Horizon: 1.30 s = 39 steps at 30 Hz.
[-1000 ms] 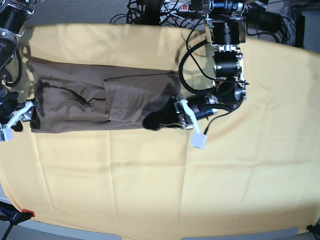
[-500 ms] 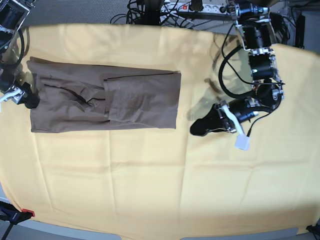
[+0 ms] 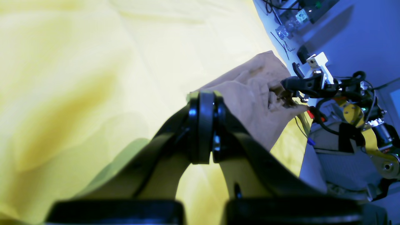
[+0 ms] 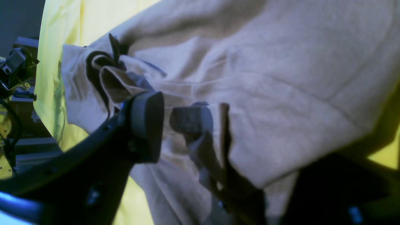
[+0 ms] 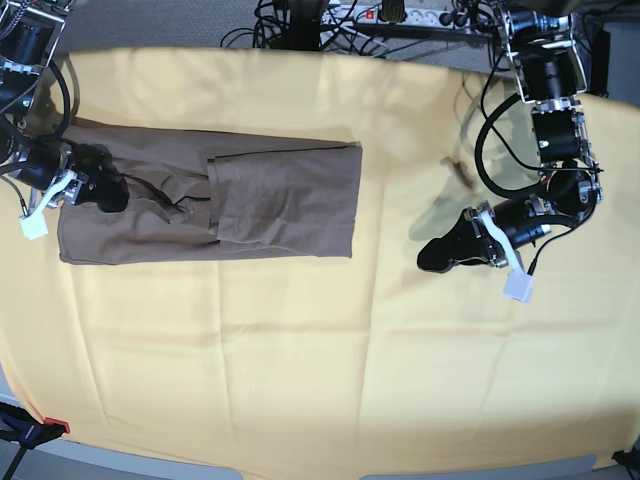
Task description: Fold the T-shirt properly
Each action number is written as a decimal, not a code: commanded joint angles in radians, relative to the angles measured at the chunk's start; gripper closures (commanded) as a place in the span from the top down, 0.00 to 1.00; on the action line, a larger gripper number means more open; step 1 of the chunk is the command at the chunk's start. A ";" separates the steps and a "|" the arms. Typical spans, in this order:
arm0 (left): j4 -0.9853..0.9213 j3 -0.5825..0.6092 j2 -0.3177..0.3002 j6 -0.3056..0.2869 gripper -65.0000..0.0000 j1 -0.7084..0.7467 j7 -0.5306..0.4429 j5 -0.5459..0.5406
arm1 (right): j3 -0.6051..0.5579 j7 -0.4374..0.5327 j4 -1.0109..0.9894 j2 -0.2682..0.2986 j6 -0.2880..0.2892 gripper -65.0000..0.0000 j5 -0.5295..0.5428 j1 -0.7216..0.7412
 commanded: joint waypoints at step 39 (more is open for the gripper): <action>0.016 -0.002 -0.158 -0.006 0.00 -0.024 -0.021 -0.027 | -0.012 -0.022 0.792 -0.261 0.020 0.00 0.077 -0.005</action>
